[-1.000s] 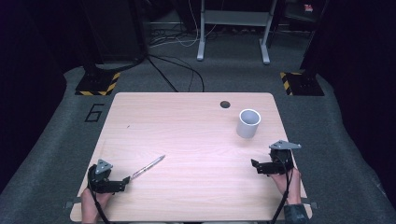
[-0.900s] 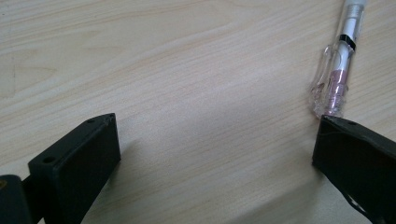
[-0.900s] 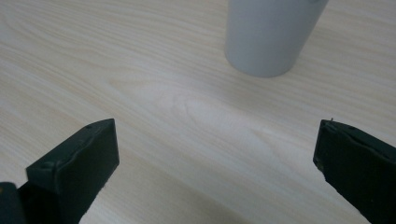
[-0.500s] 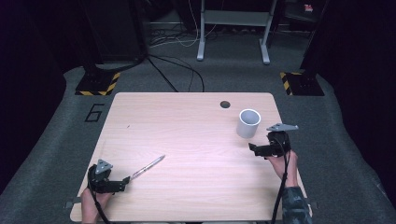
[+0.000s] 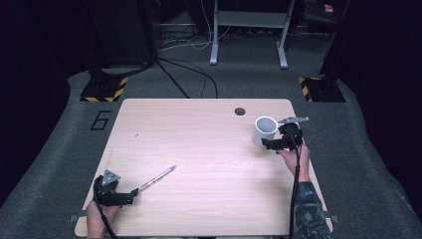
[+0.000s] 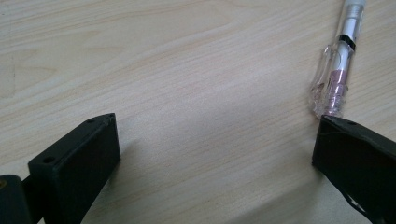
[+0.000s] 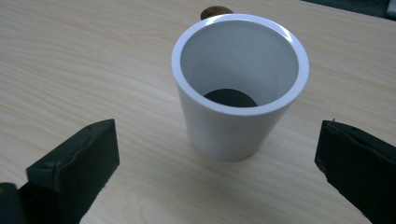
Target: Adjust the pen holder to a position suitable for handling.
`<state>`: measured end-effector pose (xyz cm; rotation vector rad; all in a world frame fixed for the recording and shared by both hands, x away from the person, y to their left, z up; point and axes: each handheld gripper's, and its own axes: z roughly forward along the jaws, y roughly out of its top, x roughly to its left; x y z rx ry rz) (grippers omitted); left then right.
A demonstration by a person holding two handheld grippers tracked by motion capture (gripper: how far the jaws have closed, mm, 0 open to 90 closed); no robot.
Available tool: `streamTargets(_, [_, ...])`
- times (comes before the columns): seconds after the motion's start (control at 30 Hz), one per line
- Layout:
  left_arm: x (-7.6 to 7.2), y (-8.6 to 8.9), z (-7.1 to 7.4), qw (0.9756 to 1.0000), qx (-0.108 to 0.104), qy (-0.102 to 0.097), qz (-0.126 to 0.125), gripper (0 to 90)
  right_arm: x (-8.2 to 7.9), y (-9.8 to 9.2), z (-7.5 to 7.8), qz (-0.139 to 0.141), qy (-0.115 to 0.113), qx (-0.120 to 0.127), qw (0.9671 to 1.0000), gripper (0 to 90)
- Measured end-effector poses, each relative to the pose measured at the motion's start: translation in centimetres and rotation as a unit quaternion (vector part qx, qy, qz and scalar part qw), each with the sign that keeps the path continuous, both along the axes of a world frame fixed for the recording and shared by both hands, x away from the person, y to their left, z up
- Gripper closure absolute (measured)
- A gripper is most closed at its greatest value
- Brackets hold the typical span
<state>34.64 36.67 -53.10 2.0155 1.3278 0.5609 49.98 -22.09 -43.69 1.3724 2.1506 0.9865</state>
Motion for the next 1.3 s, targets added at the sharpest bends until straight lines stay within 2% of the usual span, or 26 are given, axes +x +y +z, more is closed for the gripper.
streamTargets(0.03, [0.0,-0.1,-0.2,0.9999,-0.004,-0.01,0.004,1.0,0.4,0.0,-0.1,-0.002,-0.005,0.002,1.0,0.0])
streamTargets(0.13, [0.0,-0.1,-0.1,0.9999,-0.003,-0.009,0.004,1.1,1.2,0.1,-0.1,-0.014,0.0,0.003,0.9999,0.0])
streamTargets(0.2, [0.0,-0.1,-0.1,0.9999,-0.003,-0.009,0.003,1.1,2.0,0.1,-0.3,-0.01,0.01,0.006,0.9999,0.0])
streamTargets(0.3, [0.0,-0.1,-0.1,0.9999,-0.003,-0.009,0.004,1.1,3.0,0.4,-0.7,-0.017,0.006,0.004,0.9998,0.0])
streamTargets(0.5, [0.0,-0.1,-0.1,0.9999,-0.003,-0.009,0.003,1.1,4.8,1.3,-1.4,-0.017,0.019,0.006,0.9997,0.0])
streamTargets(0.57, [0.0,-0.1,-0.1,0.9999,-0.003,-0.009,0.004,1.1,4.9,1.4,-1.4,-0.021,0.014,0.003,0.9997,0.0])
streamTargets(0.6, [0.0,-0.1,-0.1,0.9999,-0.003,-0.009,0.004,1.1,5.1,1.5,-1.5,-0.014,0.012,-0.002,0.9998,0.0])
streamTargets(0.63, [0.0,-0.1,-0.1,0.9999,-0.003,-0.009,0.004,1.1,5.2,1.6,-1.6,-0.017,0.017,-0.002,0.9997,0.0])
streamTargets(0.67, [0.0,-0.1,-0.1,0.9999,-0.003,-0.009,0.004,1.1,5.4,1.8,-2.0,-0.017,0.017,-0.012,0.9996,0.0])
streamTargets(0.8, [0.0,-0.1,-0.2,0.9999,-0.003,-0.009,0.004,1.1,5.5,1.9,-2.2,-0.023,0.019,-0.005,0.9996,1.2])
streamTargets(0.9, [0.0,-0.1,-0.1,0.9999,-0.003,-0.009,0.004,1.1,5.6,2.0,-2.3,-0.029,0.014,-0.013,0.9994,4.9])
streamTargets(1.1, [0.0,-0.1,-0.1,0.9999,-0.003,-0.009,0.004,1.1,5.6,2.1,-2.4,-0.032,0.008,-0.011,0.9994,5.6])
streamTargets(1.3, [0.0,-0.1,-0.1,0.9999,-0.003,-0.009,0.004,1.1,5.5,2.6,-2.4,-0.024,0.008,-0.011,0.9996,5.8])
